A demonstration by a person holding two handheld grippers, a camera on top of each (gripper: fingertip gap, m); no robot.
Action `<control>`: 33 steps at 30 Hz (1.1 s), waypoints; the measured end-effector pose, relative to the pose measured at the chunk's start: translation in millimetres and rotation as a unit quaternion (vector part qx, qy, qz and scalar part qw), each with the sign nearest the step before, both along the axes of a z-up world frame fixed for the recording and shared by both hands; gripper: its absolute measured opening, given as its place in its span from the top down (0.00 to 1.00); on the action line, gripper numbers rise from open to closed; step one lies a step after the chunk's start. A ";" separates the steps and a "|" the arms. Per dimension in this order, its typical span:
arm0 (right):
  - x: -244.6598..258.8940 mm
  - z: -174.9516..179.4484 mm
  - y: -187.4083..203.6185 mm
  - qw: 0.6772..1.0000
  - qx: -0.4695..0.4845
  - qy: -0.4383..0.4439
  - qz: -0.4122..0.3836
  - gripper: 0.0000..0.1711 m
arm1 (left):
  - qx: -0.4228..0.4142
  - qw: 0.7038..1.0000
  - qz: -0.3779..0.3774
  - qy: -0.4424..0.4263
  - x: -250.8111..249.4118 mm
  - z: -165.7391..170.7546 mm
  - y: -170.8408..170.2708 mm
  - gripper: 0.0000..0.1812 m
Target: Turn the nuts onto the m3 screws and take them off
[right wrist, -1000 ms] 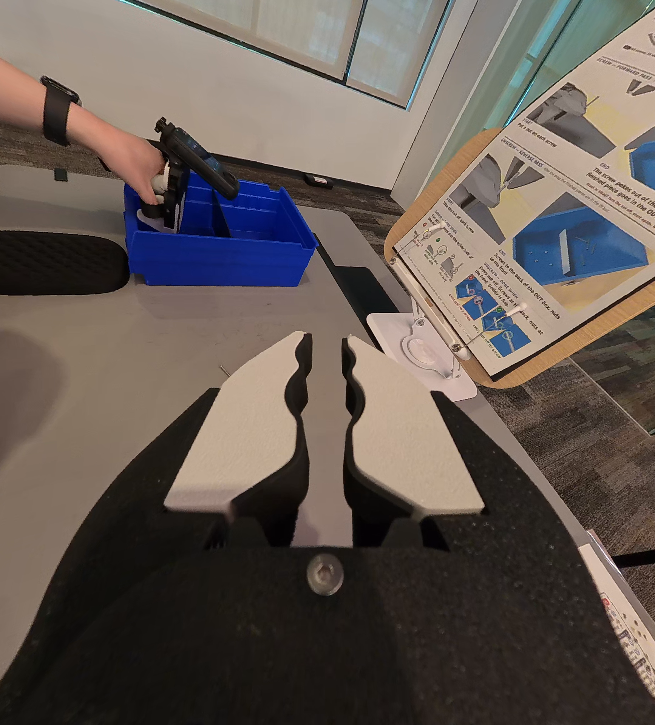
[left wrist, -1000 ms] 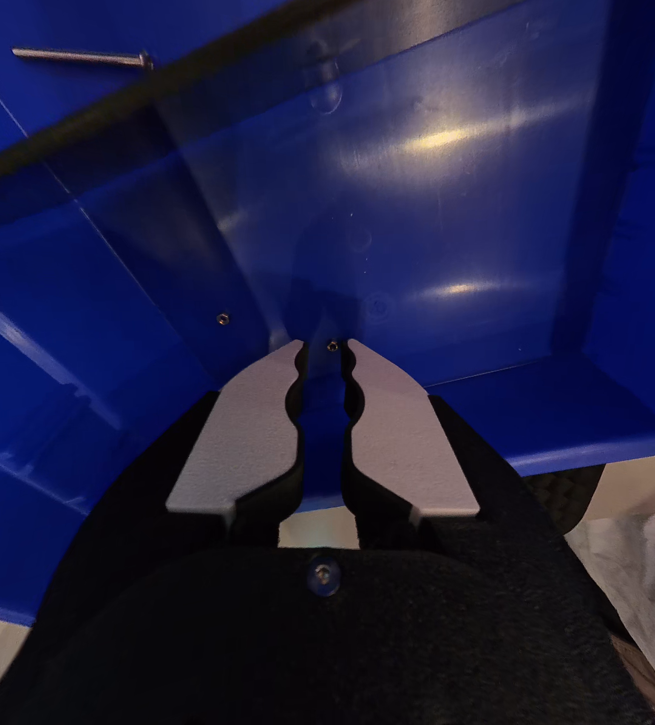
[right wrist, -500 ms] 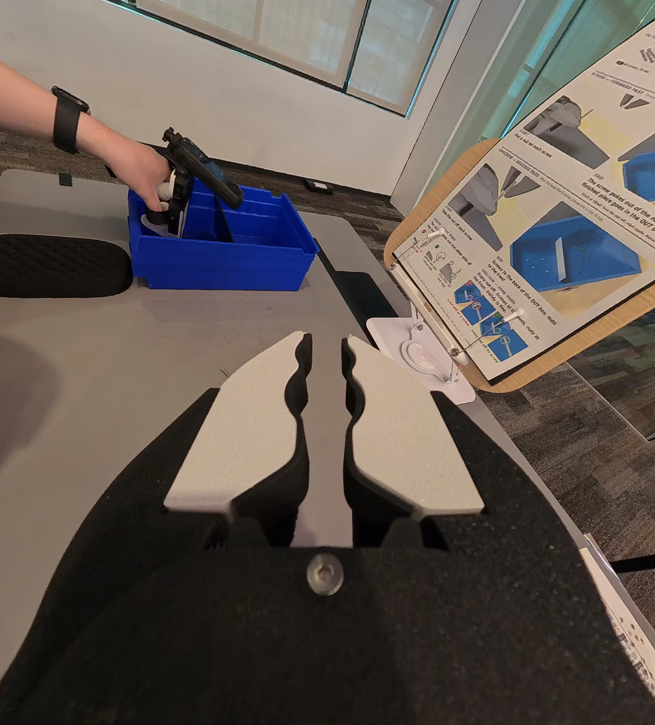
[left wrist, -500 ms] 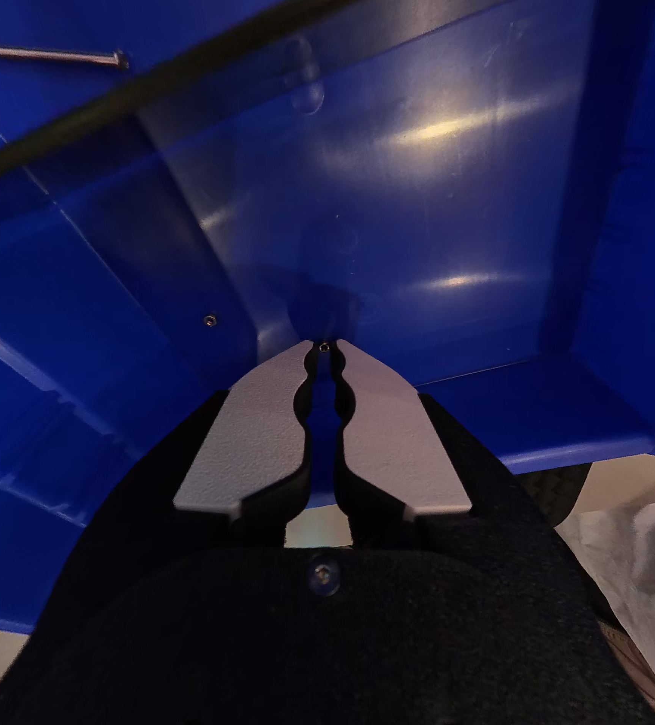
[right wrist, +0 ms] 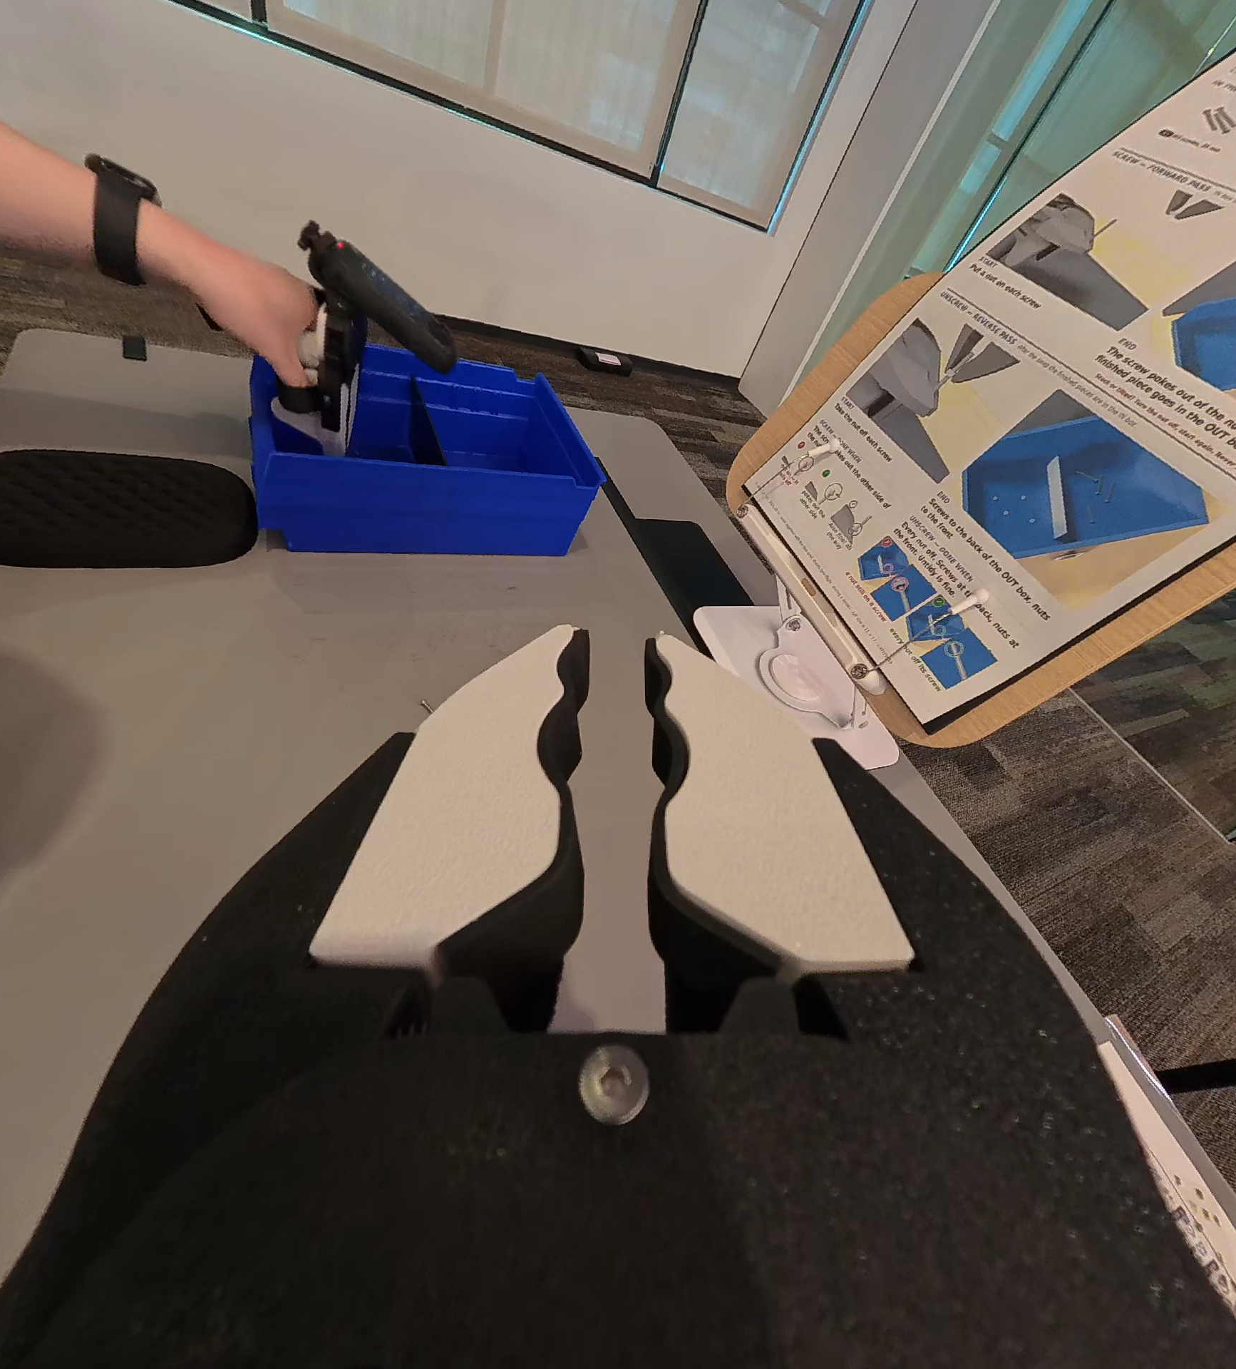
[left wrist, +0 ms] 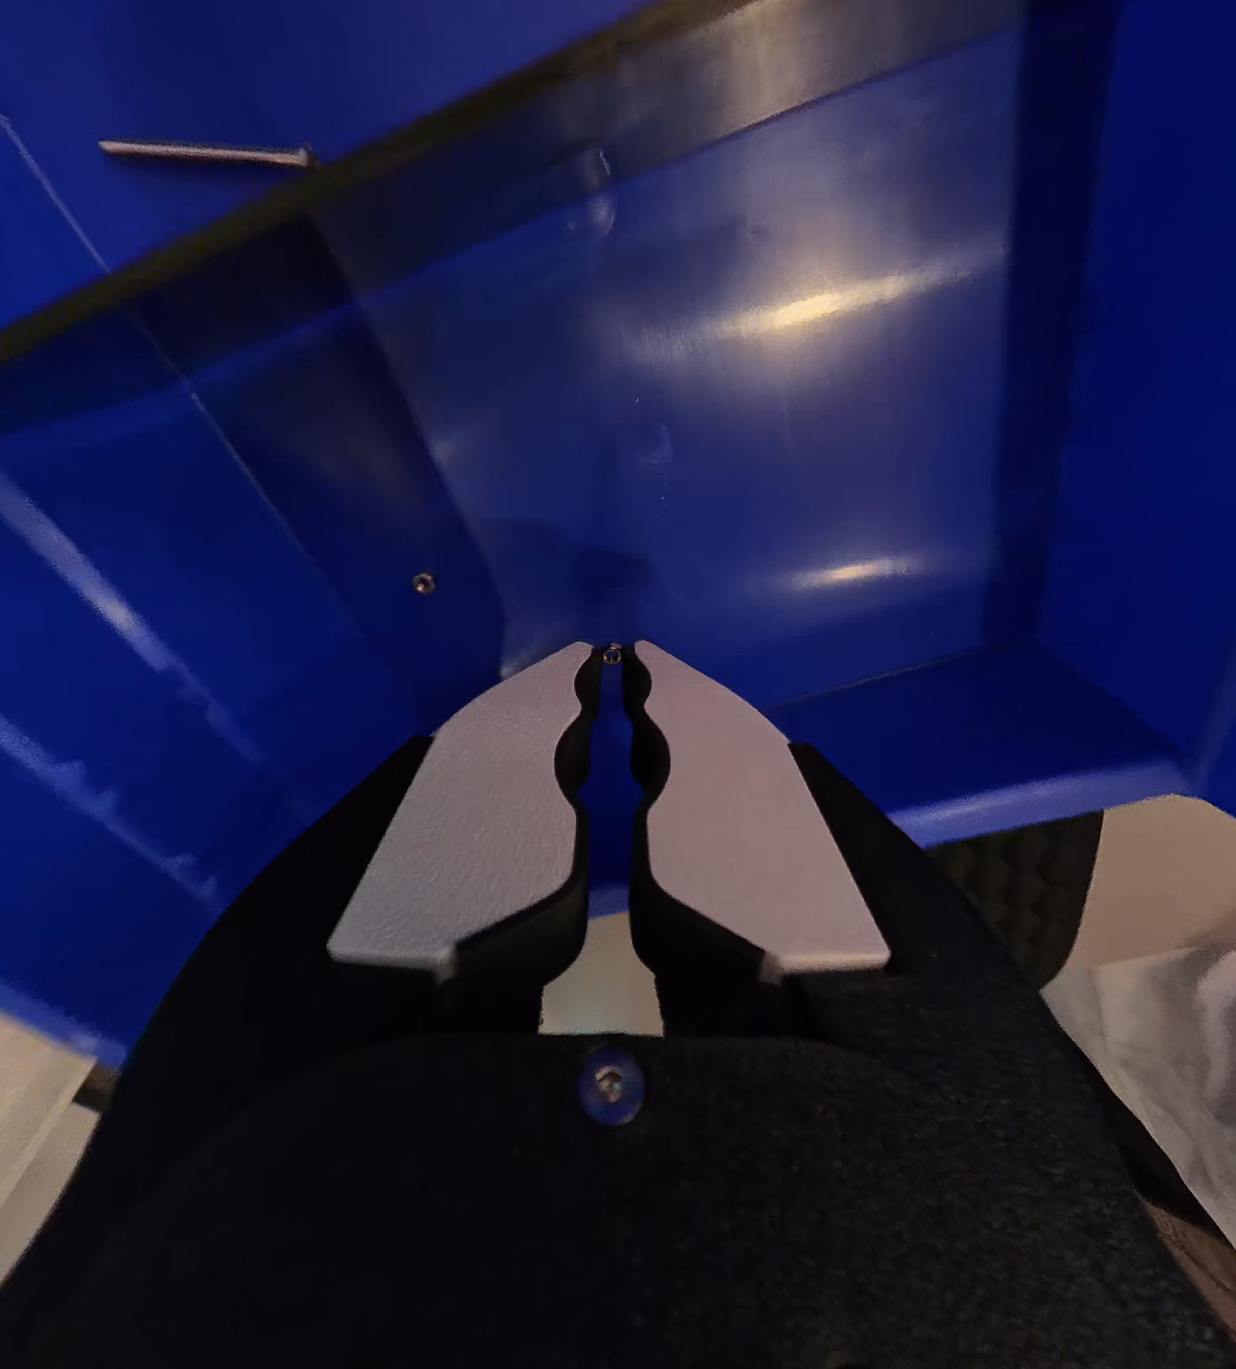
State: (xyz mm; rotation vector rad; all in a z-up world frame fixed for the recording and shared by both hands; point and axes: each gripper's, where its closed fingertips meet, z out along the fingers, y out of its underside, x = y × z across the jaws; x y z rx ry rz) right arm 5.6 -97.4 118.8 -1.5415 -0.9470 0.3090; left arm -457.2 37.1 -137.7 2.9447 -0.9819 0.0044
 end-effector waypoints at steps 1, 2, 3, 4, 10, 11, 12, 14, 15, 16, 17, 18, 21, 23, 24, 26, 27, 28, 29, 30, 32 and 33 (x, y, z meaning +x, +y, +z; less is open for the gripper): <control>-0.2 -0.4 0.0 1.000 -0.001 0.000 0.000 0.92 | 0.004 1.000 0.001 -0.005 0.3 6.3 0.3 0.97; -0.3 -0.9 0.2 1.000 -0.002 -0.001 0.000 0.92 | 0.010 1.000 0.000 -0.009 1.2 14.4 1.0 0.97; -0.3 -1.3 0.3 1.000 -0.002 -0.002 0.000 0.92 | 0.017 1.000 -0.002 -0.015 3.4 24.7 1.8 0.97; -0.4 -1.4 0.6 1.000 -0.002 -0.002 0.000 0.92 | 0.029 0.999 -0.007 -0.024 7.6 37.5 3.4 0.97; -0.9 -3.9 3.0 1.000 -0.009 -0.001 -0.001 0.92 | 0.088 0.980 -0.114 -0.135 106.0 134.3 -18.8 0.97; -1.6 -4.1 3.1 1.000 -0.009 -0.001 0.000 0.92 | 0.092 0.972 -0.159 -0.144 132.8 143.9 -32.2 0.97; -2.2 -4.6 3.2 1.000 -0.010 -0.002 0.001 0.92 | 0.102 0.963 -0.203 -0.146 159.5 148.4 -44.6 0.97; -3.2 -5.8 2.7 1.000 -0.011 -0.005 0.001 0.92 | 0.106 0.942 -0.287 -0.140 211.2 138.6 -70.6 0.97; -3.7 -5.8 2.1 1.000 -0.011 -0.006 0.002 0.92 | 0.101 0.931 -0.324 -0.135 234.6 126.3 -82.3 0.97; -4.3 -5.4 1.0 1.000 -0.010 -0.006 0.004 0.92 | 0.093 0.921 -0.354 -0.131 256.2 111.4 -91.5 0.97; -4.7 -4.7 -0.2 1.000 -0.009 -0.006 0.006 0.92 | 0.082 0.914 -0.376 -0.127 275.4 95.2 -99.0 0.97; -4.9 -4.1 -1.5 1.000 -0.009 -0.007 0.008 0.92 | 0.067 0.908 -0.395 -0.122 292.0 78.9 -105.6 0.97; -2.6 -1.5 -5.3 1.000 -0.006 -0.006 0.010 0.91 | 0.059 0.891 -0.442 -0.081 324.5 36.8 -105.5 0.97; -0.5 3.0 -8.6 1.000 -0.001 0.003 0.012 0.91 | 0.052 0.884 -0.462 -0.051 335.4 16.5 -101.0 0.97; 1.1 5.1 -10.2 1.000 0.001 0.007 0.013 0.91 | 0.050 0.883 -0.465 -0.045 341.2 9.0 -99.1 0.97; 5.6 8.3 -12.4 1.000 0.005 0.011 0.010 0.91 | 0.034 0.879 -0.474 -0.028 347.1 -3.2 -99.0 0.97; 7.6 9.7 -13.6 1.000 0.006 0.013 0.010 0.91 | 0.032 0.877 -0.480 -0.020 348.8 -7.7 -98.5 0.97; 9.3 11.1 -14.8 1.000 0.007 0.017 0.011 0.91 | 0.028 0.875 -0.484 -0.012 349.4 -11.5 -98.6 0.97; 10.6 12.2 -15.8 1.000 0.006 0.020 0.011 0.91 | 0.023 0.874 -0.486 -0.005 349.7 -14.6 -99.2 0.97; 12.1 13.2 -16.4 1.000 0.007 0.022 0.011 0.91 | 0.020 0.873 -0.487 -0.002 350.5 -17.1 -99.8 0.97; 14.0 14.9 -17.4 1.000 0.008 0.025 0.010 0.91 | 0.014 0.873 -0.488 -0.001 352.4 -20.5 -101.3 0.97; 14.4 15.2 -17.9 1.000 0.008 0.026 0.011 0.91 | 0.012 0.873 -0.487 -0.002 353.5 -21.5 -102.0 0.97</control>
